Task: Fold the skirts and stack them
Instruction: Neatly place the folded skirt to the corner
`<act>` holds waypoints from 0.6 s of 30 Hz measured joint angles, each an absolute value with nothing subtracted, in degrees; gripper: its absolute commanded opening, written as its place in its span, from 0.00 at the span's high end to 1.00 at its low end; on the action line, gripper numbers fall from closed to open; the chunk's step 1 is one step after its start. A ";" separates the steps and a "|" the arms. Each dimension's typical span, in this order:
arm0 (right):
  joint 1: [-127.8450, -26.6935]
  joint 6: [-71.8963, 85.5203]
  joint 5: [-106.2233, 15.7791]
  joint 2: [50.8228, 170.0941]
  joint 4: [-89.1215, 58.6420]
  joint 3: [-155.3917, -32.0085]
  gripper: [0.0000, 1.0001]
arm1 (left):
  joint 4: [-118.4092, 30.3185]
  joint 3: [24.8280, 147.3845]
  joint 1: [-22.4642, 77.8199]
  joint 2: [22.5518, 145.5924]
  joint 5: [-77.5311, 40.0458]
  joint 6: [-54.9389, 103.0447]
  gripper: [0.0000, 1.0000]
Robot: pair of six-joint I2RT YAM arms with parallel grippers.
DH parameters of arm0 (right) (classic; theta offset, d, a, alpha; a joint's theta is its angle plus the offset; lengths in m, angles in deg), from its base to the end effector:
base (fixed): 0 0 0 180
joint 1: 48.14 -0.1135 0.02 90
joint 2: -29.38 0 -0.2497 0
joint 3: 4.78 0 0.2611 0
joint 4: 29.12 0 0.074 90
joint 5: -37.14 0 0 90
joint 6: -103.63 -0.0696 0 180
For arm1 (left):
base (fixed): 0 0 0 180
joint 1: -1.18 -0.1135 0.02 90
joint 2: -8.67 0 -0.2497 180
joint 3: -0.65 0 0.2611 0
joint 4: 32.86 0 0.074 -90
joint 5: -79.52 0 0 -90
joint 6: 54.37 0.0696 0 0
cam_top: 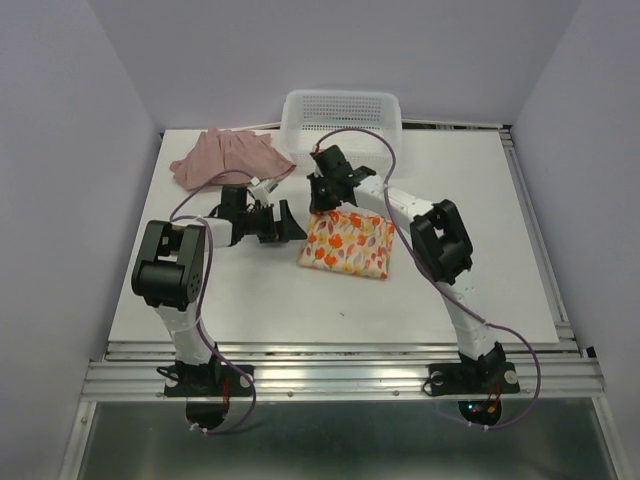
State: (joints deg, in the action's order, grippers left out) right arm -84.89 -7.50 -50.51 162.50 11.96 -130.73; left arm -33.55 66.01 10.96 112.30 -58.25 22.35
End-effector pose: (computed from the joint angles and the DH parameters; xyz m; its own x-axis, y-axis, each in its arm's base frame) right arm 0.4352 0.3286 0.1561 -0.7810 -0.1337 -0.6101 -0.3625 0.8924 0.2686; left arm 0.3635 -0.1150 0.1185 -0.7596 -0.0257 -0.6498 0.5210 0.5740 -0.6317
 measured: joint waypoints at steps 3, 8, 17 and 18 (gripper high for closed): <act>-83.65 -8.92 -49.25 162.50 11.96 -130.75 0.99 | -29.16 65.22 11.37 113.20 -59.01 18.66 0.01; -81.83 -10.41 -47.85 162.50 11.96 -130.75 0.99 | -22.69 65.07 13.49 115.80 -61.18 13.50 0.02; -80.72 -11.94 -45.38 162.48 11.96 -130.75 0.99 | -12.96 65.42 16.58 120.28 -63.65 5.79 0.02; -80.72 -12.15 -44.92 162.48 11.96 -130.75 0.99 | -12.50 65.42 16.58 120.41 -63.58 5.07 0.02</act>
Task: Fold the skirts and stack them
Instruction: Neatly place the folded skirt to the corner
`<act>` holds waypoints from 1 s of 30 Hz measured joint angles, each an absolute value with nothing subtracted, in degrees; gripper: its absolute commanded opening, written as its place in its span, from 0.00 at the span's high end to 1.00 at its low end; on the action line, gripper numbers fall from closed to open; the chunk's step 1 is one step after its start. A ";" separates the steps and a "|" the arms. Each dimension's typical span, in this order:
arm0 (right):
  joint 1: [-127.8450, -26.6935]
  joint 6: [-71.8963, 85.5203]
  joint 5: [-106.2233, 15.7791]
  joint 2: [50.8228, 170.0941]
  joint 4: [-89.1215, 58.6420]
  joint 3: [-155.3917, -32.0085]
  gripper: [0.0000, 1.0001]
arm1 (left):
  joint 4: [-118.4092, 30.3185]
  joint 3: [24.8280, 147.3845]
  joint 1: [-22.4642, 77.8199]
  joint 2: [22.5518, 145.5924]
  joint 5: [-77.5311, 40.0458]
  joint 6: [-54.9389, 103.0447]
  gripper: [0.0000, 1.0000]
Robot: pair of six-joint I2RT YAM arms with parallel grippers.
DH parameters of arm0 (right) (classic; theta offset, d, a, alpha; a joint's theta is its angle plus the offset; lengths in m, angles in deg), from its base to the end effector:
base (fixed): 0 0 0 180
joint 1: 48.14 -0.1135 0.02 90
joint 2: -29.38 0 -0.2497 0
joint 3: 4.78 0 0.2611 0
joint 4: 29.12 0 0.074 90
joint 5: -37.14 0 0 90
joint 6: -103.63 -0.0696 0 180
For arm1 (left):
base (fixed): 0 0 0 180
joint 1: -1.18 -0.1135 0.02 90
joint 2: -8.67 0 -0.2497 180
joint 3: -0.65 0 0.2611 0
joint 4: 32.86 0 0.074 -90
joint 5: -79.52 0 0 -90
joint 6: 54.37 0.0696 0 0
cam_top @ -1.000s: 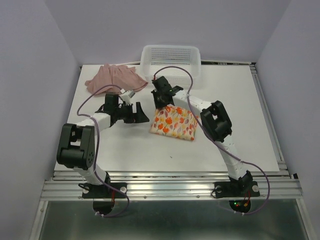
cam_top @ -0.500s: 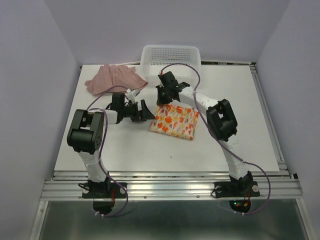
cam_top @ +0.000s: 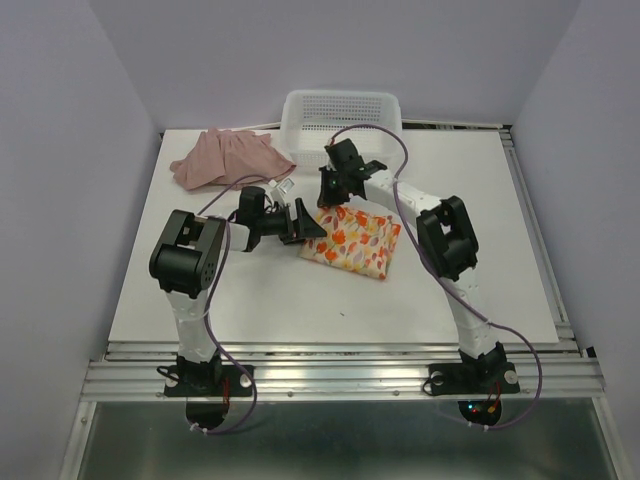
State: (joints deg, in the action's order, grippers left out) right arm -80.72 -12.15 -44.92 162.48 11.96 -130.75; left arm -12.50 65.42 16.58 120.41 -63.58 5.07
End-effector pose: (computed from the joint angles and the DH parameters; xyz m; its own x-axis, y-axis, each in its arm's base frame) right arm 0.4540 0.3015 0.1568 -0.8314 -0.0201 -0.5553 -0.2768 0.8815 0.3826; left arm 0.3652 -0.1583 0.1027 -0.8034 -0.0954 -0.5878 0.5113 0.3954 -0.7630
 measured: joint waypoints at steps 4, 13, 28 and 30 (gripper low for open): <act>-80.72 -12.92 -43.76 162.48 11.96 -130.75 0.99 | -11.54 65.42 16.58 120.69 -62.58 2.84 0.04; -79.45 -15.63 -42.40 162.48 11.98 -131.56 0.99 | -8.94 65.55 17.28 121.92 -60.59 -1.38 0.14; -78.12 -18.36 -39.89 162.45 11.74 -132.56 0.99 | -2.14 67.17 20.31 126.68 -57.77 -6.89 0.54; -78.12 -18.78 -39.50 162.45 11.69 -132.56 0.99 | -2.27 67.08 20.38 126.81 -56.70 -7.22 0.63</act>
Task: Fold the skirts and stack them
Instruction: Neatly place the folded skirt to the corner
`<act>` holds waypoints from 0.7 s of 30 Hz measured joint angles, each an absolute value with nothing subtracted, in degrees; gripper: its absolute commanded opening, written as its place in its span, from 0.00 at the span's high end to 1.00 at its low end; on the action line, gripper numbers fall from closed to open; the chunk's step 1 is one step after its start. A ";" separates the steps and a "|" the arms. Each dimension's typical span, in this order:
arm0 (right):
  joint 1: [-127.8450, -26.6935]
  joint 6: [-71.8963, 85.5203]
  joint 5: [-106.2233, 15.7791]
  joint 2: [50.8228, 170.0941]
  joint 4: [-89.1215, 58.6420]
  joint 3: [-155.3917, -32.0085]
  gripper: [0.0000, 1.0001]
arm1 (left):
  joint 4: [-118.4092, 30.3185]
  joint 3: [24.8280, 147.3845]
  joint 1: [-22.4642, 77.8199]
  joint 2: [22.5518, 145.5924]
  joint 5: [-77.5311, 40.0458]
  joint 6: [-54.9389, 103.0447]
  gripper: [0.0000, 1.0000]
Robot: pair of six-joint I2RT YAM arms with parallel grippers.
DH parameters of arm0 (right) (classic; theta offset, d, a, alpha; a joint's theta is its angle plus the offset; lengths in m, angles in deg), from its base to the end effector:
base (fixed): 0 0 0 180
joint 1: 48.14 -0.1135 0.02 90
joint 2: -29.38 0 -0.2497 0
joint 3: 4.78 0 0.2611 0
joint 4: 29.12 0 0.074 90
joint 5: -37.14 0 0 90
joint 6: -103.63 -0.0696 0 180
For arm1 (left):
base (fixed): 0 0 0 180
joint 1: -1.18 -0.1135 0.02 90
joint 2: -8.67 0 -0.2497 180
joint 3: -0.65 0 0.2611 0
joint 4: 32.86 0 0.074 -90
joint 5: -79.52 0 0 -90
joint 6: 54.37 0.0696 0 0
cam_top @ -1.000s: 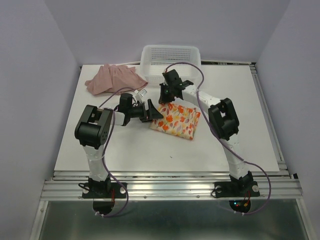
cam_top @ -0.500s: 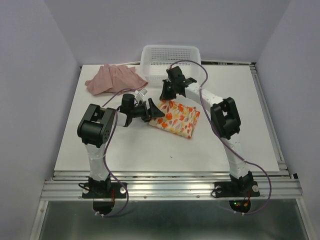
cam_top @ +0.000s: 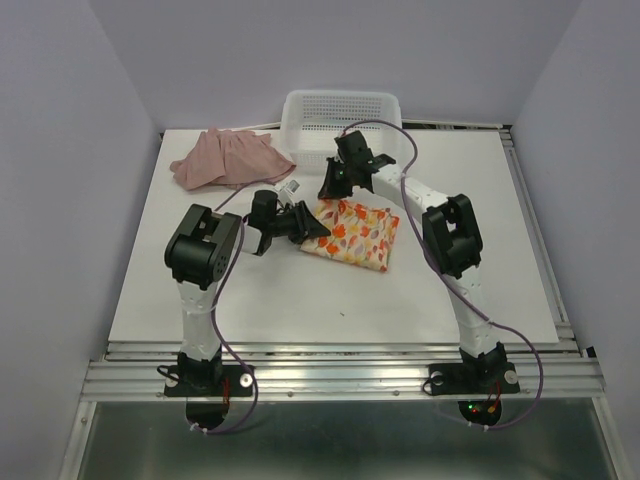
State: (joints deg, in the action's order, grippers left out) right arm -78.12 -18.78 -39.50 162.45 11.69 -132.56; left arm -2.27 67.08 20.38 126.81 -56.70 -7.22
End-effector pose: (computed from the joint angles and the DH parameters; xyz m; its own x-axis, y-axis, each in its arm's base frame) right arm 0.4673 0.2882 0.1697 -0.8619 0.1048 -0.4962 -0.1931 0.8369 0.5122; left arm 0.3740 -0.1834 0.0847 -0.8368 -0.2069 -0.5070 0.4017 0.3972 -0.8251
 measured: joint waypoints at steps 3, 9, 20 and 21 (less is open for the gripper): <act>-78.08 -19.24 -38.75 162.45 11.56 -132.56 0.85 | -4.54 67.24 20.34 126.81 -53.62 -5.60 0.81; -77.27 -18.91 -38.86 160.97 11.26 -132.50 0.00 | -22.10 74.54 20.01 124.28 -46.25 5.50 1.00; -69.42 -14.32 -43.26 152.33 10.05 -129.22 0.00 | -48.83 84.24 14.04 113.72 -31.54 33.41 1.00; -68.74 -14.03 -43.30 152.05 9.81 -128.74 0.00 | -50.33 84.87 13.60 113.00 -30.19 35.64 1.00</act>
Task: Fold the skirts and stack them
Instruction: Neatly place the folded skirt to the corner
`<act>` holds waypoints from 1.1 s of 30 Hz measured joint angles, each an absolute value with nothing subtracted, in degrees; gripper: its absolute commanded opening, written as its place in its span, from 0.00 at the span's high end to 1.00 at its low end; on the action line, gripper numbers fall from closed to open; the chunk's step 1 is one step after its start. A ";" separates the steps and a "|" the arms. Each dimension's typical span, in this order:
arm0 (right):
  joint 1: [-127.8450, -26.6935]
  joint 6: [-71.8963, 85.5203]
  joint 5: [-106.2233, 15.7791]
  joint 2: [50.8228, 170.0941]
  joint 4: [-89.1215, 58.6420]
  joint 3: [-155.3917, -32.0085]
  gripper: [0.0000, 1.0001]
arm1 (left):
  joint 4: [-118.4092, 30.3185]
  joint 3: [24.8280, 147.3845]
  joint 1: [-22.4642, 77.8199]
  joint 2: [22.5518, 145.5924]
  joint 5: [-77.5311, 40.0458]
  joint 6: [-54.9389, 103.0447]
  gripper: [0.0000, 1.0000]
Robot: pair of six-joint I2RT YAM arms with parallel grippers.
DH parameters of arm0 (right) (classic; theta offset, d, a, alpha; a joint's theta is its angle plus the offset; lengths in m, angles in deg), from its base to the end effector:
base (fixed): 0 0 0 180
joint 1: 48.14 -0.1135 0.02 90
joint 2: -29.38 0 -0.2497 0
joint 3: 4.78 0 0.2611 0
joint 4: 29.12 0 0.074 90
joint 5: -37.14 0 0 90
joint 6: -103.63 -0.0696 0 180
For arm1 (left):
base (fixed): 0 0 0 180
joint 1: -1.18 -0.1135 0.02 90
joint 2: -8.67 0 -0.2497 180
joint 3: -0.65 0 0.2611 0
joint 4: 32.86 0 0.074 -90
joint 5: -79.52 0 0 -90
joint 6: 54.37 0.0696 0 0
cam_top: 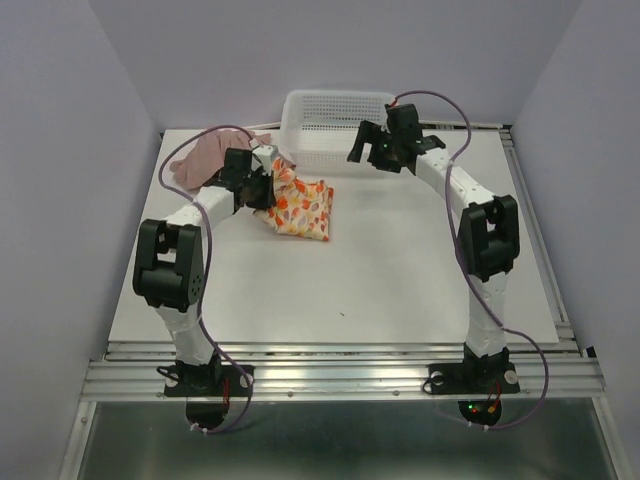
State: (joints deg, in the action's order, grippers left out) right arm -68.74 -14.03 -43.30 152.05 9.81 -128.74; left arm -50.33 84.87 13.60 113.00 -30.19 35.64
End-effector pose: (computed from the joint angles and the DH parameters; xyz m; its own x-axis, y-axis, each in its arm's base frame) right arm 0.4909 0.1969 0.2425 -0.7245 0.2167 -0.6543 -0.1510 0.8763 0.4574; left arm 0.4223 -0.1170 0.1806 -0.5955 0.1313 -0.7925 0.4636 0.8619 -0.2055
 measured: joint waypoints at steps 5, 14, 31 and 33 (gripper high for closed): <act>-66.97 -12.94 -43.30 151.48 9.62 -126.23 0.00 | -56.85 89.92 12.75 112.19 -25.99 44.19 1.00; -68.15 -12.20 -41.88 151.48 9.84 -124.37 0.00 | -63.23 102.84 9.47 112.98 -23.32 50.99 1.00; -68.00 -11.43 -41.60 151.46 9.84 -123.95 0.00 | -75.25 127.76 6.00 121.76 -28.61 52.98 1.00; -68.00 -11.30 -41.49 151.46 9.84 -123.93 0.00 | -77.44 134.64 5.17 124.43 -30.95 51.23 1.00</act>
State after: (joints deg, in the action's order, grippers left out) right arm -68.00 -11.30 -41.49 151.46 9.84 -123.93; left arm -77.44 134.64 5.17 124.43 -30.95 51.23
